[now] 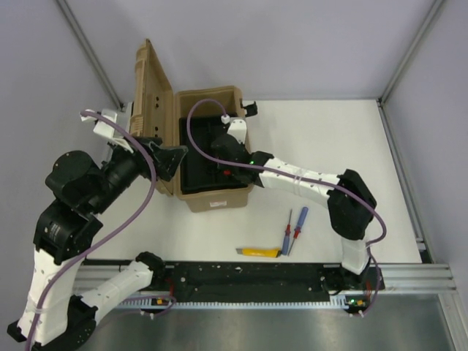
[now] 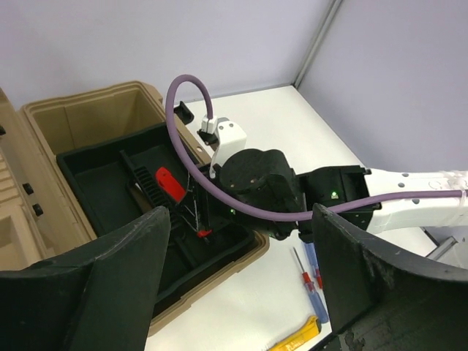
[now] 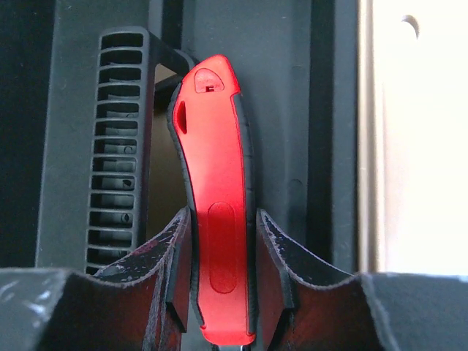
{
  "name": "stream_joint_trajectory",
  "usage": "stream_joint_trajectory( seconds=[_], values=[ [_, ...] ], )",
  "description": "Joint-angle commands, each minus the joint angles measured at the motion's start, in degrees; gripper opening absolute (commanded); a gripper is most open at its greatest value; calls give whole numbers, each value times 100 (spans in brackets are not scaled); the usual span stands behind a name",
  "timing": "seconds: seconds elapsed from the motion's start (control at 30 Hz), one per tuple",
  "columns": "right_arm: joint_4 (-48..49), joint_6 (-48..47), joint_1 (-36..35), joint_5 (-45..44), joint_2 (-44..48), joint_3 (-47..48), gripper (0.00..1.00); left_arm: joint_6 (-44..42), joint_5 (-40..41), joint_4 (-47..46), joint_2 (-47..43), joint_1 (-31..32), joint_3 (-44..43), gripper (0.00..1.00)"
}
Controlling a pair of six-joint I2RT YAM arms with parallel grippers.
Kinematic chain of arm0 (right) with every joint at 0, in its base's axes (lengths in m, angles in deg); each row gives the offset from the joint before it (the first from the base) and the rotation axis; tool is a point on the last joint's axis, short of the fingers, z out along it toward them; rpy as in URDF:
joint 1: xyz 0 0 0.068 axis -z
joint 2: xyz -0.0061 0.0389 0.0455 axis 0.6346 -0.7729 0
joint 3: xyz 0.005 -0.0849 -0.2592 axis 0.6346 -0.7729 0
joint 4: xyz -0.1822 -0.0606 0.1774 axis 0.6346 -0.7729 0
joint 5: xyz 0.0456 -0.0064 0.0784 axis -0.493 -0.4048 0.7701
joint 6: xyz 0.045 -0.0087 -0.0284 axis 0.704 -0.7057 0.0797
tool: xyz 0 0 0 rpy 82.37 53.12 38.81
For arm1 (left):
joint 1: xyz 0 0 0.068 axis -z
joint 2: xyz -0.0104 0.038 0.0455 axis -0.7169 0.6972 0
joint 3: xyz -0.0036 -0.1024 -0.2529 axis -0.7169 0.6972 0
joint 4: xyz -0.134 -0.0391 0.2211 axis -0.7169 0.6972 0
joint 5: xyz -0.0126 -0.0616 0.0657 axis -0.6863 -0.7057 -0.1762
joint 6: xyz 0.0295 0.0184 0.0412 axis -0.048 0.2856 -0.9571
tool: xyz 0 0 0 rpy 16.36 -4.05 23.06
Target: Pack the tool kit
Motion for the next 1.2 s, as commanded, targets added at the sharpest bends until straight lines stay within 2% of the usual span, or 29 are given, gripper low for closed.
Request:
stream_joint_trajectory(
  seconds=[0.0, 0.13, 0.27, 0.57, 0.8, 0.9, 1.03, 1.17],
  values=[
    [-27, 211, 71, -187, -174, 476, 25, -184, 87, -98, -66, 19, 10, 82],
    [-116, 316, 88, -73, -236, 564, 44, -263, 87, -45, -75, 10, -34, 83],
    [-142, 395, 88, -73, 27, 468, 54, -289, 131, -28, -93, 10, -25, 83],
    [-177, -8, 80, -38, 818, 354, 57, -298, 201, -80, -84, 10, 63, 83],
    [-203, -544, 97, 374, 1600, 81, 61, -289, 236, -54, -102, 10, 28, 83],
    [-387, -956, 141, 1067, 1899, 2, 65, -315, 289, 33, -110, 10, -34, 83],
    [-1229, -1782, 360, 2709, 2382, -200, 73, -368, 507, 227, -180, 10, -166, 83],
    [-2065, -2609, 378, 3783, 3242, -1093, 83, -395, 702, 429, -251, 10, -245, 84]
  ],
)
